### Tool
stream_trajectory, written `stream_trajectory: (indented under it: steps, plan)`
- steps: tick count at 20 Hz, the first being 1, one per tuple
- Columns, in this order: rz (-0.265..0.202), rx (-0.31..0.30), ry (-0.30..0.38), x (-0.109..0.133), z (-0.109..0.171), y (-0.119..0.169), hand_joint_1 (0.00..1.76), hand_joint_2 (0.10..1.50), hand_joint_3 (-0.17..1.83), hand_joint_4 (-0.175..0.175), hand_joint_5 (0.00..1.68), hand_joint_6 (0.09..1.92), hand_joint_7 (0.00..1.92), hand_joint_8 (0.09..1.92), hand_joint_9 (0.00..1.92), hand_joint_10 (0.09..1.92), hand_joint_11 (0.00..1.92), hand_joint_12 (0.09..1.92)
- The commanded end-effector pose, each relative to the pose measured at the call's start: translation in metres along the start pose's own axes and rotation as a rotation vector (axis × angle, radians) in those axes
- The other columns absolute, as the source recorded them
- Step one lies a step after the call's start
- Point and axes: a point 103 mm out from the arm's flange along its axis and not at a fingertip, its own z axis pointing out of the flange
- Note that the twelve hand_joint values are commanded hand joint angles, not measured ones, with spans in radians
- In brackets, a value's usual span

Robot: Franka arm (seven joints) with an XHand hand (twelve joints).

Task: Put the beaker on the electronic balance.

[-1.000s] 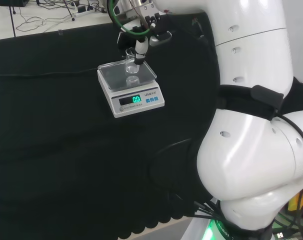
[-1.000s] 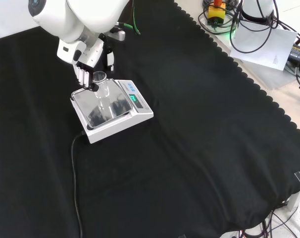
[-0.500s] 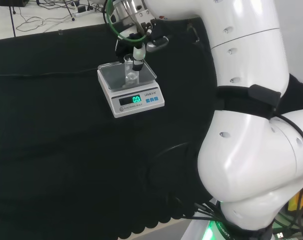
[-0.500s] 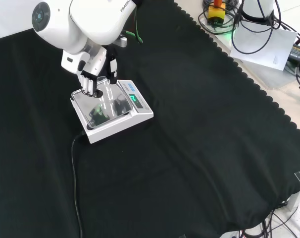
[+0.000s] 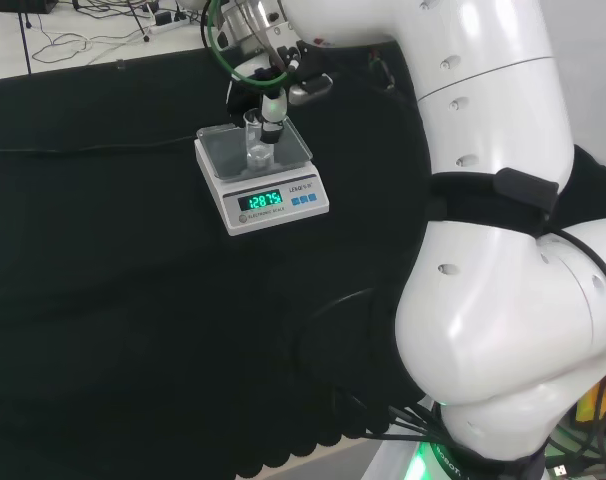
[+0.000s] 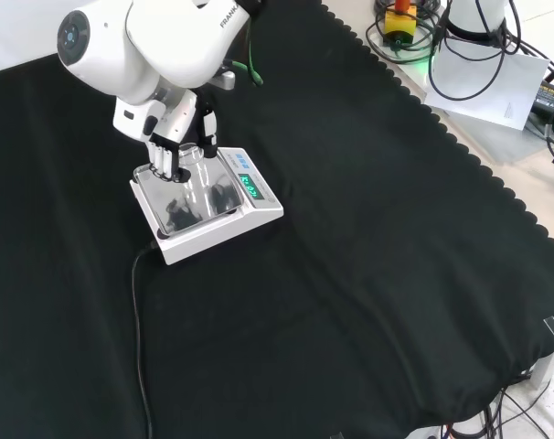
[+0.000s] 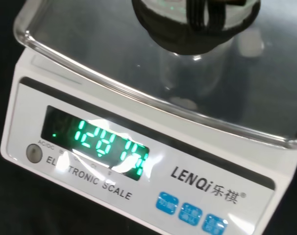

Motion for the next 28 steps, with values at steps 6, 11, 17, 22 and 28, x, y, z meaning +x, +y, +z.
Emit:
stream_trajectory:
  steps: [6, 11, 17, 22, 28]
  plan:
    - [-0.001, 0.018, 0.028, -0.011, 0.000, -0.006, 1.17, 1.06, -0.14, -0.162, 0.75, 0.87, 0.63, 0.85, 1.22, 0.50, 1.33, 0.68]
    - [0.001, 0.036, 0.012, -0.012, -0.001, -0.006, 1.08, 0.95, -0.17, -0.108, 0.43, 0.83, 0.45, 0.83, 1.21, 0.38, 1.44, 0.62]
    - [0.009, 0.062, -0.015, -0.013, 0.001, -0.008, 0.98, 0.88, -0.17, -0.054, 0.25, 0.64, 0.24, 0.80, 0.86, 0.56, 1.21, 0.85]
    - [0.003, 0.102, 0.010, -0.015, 0.002, -0.008, 0.86, 0.82, -0.17, 0.010, 0.14, 0.30, 0.03, 0.70, 0.26, 0.83, 0.62, 1.26]
    - [-0.006, 0.193, 0.020, -0.015, -0.013, -0.018, 0.78, 0.78, -0.15, 0.023, 0.09, 0.09, 0.00, 0.32, 0.00, 0.69, 0.04, 1.54]
